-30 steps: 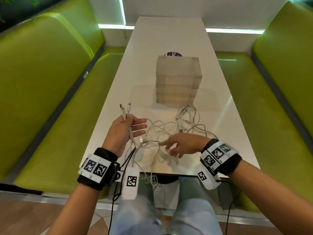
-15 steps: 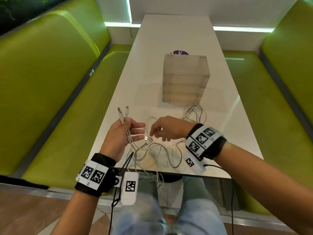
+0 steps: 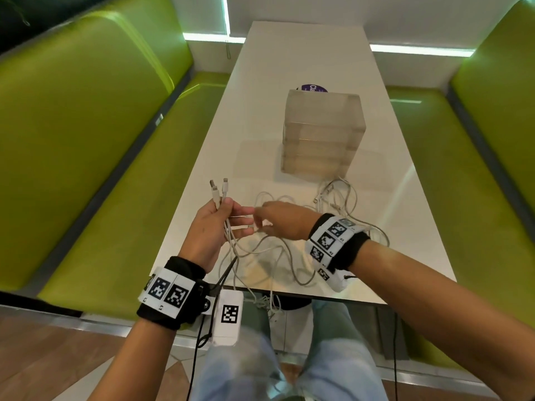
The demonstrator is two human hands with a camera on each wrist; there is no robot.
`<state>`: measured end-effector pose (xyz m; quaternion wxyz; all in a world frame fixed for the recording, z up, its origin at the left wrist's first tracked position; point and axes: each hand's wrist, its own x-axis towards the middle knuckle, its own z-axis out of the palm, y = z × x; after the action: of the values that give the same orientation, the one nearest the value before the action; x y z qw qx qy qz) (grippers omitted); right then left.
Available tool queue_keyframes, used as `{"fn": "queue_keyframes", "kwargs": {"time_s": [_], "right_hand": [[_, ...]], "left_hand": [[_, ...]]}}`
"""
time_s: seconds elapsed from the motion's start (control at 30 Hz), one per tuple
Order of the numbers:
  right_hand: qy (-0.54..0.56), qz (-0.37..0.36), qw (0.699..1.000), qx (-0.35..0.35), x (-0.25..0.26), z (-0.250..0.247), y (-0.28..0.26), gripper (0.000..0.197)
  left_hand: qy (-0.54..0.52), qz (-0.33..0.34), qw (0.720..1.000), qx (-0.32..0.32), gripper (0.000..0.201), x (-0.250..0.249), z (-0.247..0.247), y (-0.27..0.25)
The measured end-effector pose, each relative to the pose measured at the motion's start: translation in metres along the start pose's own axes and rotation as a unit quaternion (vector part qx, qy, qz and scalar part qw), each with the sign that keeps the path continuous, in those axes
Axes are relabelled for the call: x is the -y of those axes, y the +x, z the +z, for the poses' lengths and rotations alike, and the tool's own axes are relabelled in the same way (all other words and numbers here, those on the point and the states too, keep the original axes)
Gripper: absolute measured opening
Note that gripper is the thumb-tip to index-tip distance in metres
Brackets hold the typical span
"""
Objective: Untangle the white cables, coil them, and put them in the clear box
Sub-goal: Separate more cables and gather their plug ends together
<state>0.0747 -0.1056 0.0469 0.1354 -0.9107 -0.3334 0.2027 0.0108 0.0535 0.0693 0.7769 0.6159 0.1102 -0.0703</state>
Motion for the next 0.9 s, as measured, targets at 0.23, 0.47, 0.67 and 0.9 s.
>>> {"fn": "queue_keyframes", "kwargs": {"time_s": [0.23,0.47,0.67,0.9], "right_hand": [[0.068,-0.014,0.983,-0.167,-0.025,-0.056,-0.053,0.012],[0.113,-0.092,0.956,-0.256,-0.006,-0.069,-0.067,0.012],[0.284,-0.078,0.896,-0.332,0.010,-0.058,-0.072,0.025],[0.126,-0.016,0.992,-0.021,-0.010,-0.032,-0.083,0.027]], "left_hand": [[0.005,0.019,1.000,0.004,0.028,0.005,0.013,0.005],[-0.006,-0.003,0.993,0.114,0.030,0.005,0.055,-0.006],[0.012,0.035,0.990,0.133,0.026,0.003,0.054,-0.013],[-0.138,0.088,0.982,0.091,0.027,-0.021,0.033,-0.005]]}}
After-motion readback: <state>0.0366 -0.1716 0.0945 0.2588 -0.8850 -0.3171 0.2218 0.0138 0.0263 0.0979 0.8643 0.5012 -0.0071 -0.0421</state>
